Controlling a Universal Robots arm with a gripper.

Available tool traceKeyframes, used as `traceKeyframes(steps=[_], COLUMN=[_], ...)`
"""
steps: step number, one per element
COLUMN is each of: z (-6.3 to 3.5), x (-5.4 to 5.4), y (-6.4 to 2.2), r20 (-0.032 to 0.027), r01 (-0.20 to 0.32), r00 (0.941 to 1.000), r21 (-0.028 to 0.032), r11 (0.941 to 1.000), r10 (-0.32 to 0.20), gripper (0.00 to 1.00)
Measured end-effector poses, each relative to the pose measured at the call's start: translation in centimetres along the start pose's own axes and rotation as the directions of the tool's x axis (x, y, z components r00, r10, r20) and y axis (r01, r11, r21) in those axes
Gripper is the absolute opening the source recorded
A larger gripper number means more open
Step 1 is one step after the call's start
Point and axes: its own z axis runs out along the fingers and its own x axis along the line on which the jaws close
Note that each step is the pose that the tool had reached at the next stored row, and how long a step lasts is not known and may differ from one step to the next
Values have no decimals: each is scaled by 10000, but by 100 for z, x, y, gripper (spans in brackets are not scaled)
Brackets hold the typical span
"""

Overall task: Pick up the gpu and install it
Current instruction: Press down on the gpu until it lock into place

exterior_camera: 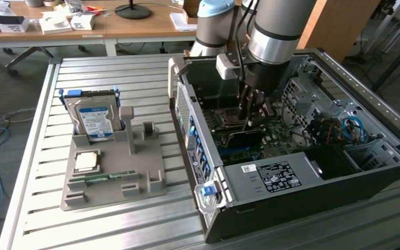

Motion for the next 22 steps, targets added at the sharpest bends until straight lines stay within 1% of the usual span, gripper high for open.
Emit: traceKeyframes(steps=[2, 4, 5, 6, 7, 8, 9, 16, 22], z=[0, 0, 0, 0, 0, 0, 0, 2, 69], x=[0, 0, 0, 0, 0, 0, 0, 0, 1], y=[0, 0, 0, 0, 0, 0, 0, 0, 2], r20=[0, 0, 0, 0, 0, 0, 1, -1, 2], r01=[0, 0, 0, 0, 0, 0, 0, 1, 0], r00=[10000, 10000, 10000, 10000, 10000, 10000, 10000, 10000, 10000], r21=[0, 0, 0, 1, 0, 0, 0, 0, 0], r11=[10000, 10000, 10000, 10000, 10000, 10000, 10000, 10000, 10000], r10=[0, 0, 0, 0, 0, 0, 0, -1, 0], gripper=[38, 26, 26, 20, 20, 14, 11, 11, 11])
